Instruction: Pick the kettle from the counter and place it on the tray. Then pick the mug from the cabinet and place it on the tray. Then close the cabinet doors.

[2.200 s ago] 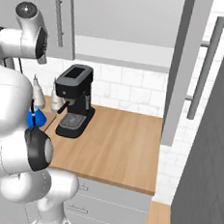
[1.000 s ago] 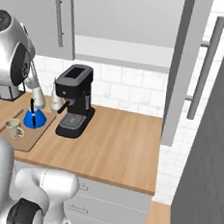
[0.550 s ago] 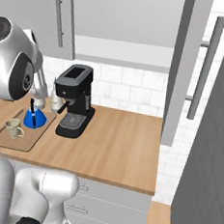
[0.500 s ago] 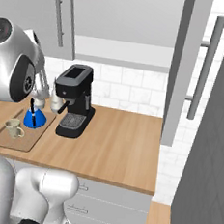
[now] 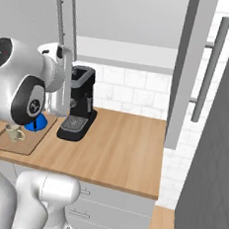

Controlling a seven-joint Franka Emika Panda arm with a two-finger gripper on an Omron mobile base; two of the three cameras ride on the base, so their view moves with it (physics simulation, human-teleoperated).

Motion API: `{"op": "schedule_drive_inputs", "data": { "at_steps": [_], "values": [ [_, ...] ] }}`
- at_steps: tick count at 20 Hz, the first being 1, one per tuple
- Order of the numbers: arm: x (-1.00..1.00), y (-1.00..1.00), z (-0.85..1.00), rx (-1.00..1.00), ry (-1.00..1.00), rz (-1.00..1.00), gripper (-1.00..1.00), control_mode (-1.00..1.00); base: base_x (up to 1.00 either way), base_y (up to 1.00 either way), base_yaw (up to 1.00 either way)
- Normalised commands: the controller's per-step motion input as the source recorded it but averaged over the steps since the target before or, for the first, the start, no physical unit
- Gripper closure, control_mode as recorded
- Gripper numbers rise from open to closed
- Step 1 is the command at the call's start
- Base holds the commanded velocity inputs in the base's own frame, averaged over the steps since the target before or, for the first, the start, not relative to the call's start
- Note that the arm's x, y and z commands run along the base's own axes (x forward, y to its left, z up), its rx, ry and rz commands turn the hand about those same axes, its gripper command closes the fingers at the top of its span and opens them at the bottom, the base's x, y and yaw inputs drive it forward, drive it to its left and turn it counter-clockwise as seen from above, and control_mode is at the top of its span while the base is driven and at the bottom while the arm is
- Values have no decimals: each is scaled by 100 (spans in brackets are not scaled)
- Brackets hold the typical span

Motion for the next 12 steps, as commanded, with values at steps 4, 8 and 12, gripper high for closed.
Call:
{"op": "schedule_drive_inputs", "data": {
  "at_steps": [4,8,12],
  "values": [
    [-23,-70,0,6,0,-47,-100,-100,0,0,0],
    [-57,-71,0,8,-2,-24,-100,-100,0,0,0],
    [-81,-68,2,3,-21,-6,-100,-100,0,0,0]
  ]
}}
